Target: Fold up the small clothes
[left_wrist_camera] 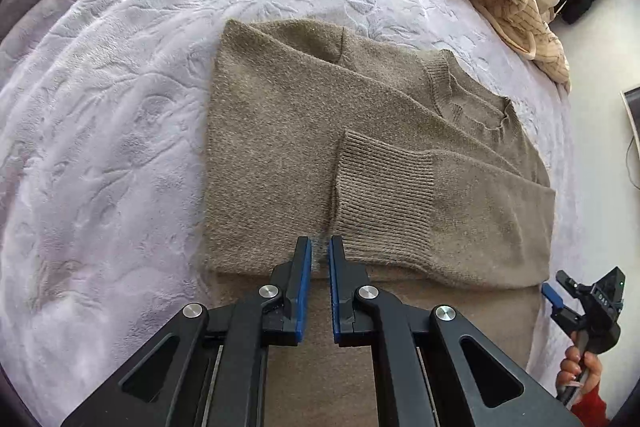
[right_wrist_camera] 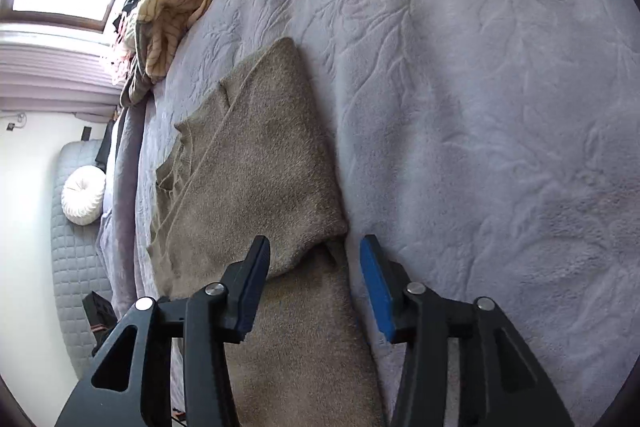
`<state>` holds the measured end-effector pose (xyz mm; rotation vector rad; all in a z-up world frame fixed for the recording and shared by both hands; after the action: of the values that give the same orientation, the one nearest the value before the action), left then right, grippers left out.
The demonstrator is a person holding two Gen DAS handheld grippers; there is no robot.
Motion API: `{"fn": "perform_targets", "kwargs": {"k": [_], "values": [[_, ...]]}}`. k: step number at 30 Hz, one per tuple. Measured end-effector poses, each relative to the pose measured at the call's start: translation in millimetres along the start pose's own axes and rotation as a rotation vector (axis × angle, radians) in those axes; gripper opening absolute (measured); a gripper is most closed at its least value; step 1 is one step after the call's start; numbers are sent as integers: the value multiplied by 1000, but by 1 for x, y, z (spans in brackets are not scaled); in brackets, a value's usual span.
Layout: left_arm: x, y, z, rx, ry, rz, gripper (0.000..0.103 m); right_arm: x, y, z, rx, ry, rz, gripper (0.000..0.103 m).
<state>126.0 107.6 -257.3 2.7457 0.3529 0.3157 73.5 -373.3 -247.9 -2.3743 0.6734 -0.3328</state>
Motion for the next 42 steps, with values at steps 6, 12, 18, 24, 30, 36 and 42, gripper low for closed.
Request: {"fn": "perform_targets", "kwargs": {"k": [6,12,18,24,30,36,42], "values": [[2,4,-18,15,43,7,9,6,13,13,127,-5,119,51],[3,24,-21,12,53,38,9,6,2,23,105,-42,79,16],[-3,31,11,73,-8,83,9,8,-8,15,-21,-41,-82,16],[-18,18,22,80,-51,60,9,4,6,27,-77,-51,-97,16],[-18,7,3,111,-15,38,9,2,8,23,-108,-62,-94,17],[-22,4,-2,170,-26,78,9,1,6,24,-137,-62,-79,17],[-32,11,-1,184,-48,100,9,2,4,25,-166,-65,-78,18]]}}
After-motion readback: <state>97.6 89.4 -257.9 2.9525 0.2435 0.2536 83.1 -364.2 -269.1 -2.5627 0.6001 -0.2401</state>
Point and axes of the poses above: each gripper's, at about its wrist camera, not at the fingertips, and z roughly the way its jaws point, y to its right, x to its top, the point moved 10 cm from there along z, roughly the way its jaws point, and after that the axes turned 4 degrees about -z, right-handed, at the moved point
